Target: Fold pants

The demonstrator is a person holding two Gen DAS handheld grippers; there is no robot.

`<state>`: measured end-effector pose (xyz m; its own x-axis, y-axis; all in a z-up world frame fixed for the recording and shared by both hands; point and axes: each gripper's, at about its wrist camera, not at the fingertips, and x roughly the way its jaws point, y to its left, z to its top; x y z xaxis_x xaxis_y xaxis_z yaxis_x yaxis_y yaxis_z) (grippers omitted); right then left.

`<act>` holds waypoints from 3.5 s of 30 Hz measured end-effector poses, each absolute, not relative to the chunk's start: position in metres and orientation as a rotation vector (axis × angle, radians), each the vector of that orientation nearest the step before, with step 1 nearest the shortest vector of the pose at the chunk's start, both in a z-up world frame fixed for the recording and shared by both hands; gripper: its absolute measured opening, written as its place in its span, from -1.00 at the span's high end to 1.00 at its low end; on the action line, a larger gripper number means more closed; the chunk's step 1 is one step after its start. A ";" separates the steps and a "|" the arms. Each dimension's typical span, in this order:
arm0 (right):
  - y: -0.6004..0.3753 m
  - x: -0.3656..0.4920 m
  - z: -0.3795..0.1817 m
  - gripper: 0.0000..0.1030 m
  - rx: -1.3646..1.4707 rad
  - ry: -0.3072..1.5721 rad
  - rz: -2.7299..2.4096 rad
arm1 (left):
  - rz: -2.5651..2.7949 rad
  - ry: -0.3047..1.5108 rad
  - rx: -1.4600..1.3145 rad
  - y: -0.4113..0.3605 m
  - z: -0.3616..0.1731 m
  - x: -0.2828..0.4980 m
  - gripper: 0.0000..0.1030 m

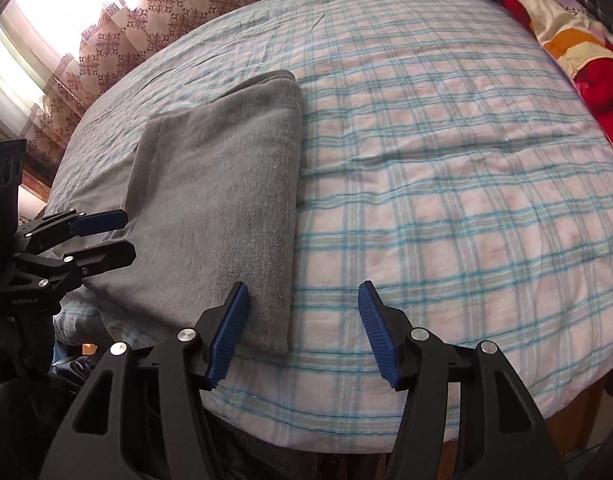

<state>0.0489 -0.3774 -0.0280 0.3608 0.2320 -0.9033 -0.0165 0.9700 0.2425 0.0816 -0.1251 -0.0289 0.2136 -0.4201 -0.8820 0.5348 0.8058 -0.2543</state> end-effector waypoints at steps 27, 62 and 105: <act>-0.368 0.054 -0.034 0.26 0.448 1.160 0.287 | -0.625 1.381 0.153 -0.250 -0.041 0.172 -0.58; -0.298 0.041 0.044 0.37 0.216 0.893 0.498 | -0.624 1.305 0.152 -0.188 0.019 0.178 0.56; -0.120 0.088 0.014 0.04 0.029 1.058 0.706 | -0.359 1.033 -0.610 0.255 -0.015 0.120 0.94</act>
